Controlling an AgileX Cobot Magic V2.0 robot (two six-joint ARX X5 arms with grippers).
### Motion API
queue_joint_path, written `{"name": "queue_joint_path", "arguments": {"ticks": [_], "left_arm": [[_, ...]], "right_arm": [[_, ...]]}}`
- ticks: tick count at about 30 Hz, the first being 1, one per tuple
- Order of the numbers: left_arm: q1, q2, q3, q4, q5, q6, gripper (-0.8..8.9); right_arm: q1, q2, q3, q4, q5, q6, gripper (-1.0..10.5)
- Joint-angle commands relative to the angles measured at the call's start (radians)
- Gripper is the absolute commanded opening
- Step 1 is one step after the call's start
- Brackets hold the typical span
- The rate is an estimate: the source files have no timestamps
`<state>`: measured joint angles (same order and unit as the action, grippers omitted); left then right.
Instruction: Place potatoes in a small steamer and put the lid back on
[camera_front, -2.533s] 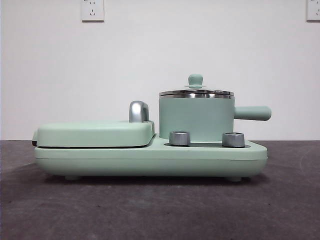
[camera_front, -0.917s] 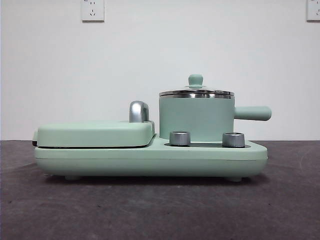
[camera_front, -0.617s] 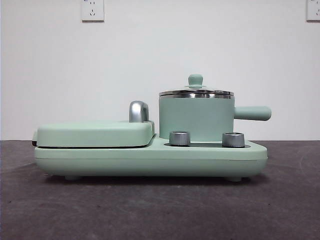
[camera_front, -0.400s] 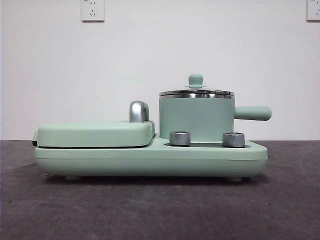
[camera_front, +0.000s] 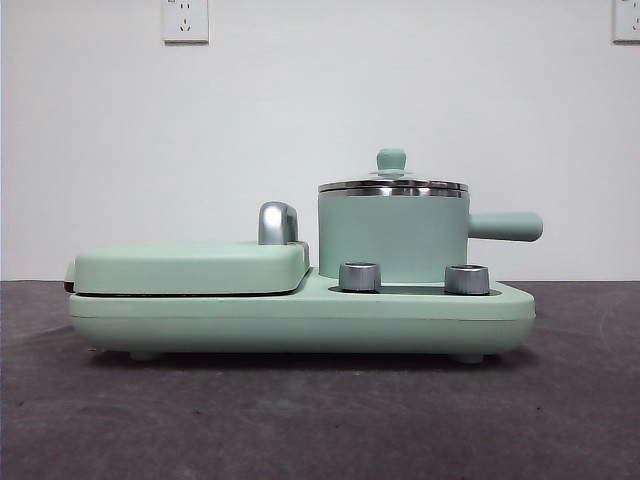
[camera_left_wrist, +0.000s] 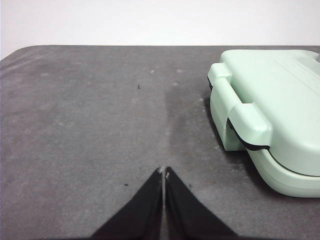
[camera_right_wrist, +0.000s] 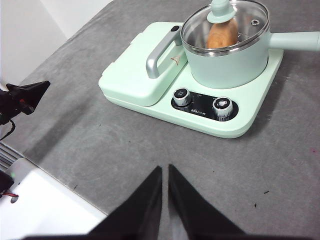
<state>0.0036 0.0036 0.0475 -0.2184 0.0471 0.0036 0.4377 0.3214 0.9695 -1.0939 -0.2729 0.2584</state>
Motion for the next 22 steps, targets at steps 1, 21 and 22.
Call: {"name": "queue_joint_path", "arguments": {"ticks": [1, 21, 22], "left_arm": [[0.001, 0.0, -0.018, -0.013, -0.002, -0.008, 0.06], [0.001, 0.0, -0.018, -0.013, -0.002, -0.008, 0.06], [0.001, 0.0, -0.018, -0.013, -0.002, -0.008, 0.06]], "right_arm": [[0.005, 0.002, 0.01, 0.013, 0.001, -0.009, 0.2], [-0.515, -0.267, -0.764, 0.866, 0.204, -0.284, 0.2], [-0.514, -0.273, -0.797, 0.879, 0.23, -0.285, 0.2]]}}
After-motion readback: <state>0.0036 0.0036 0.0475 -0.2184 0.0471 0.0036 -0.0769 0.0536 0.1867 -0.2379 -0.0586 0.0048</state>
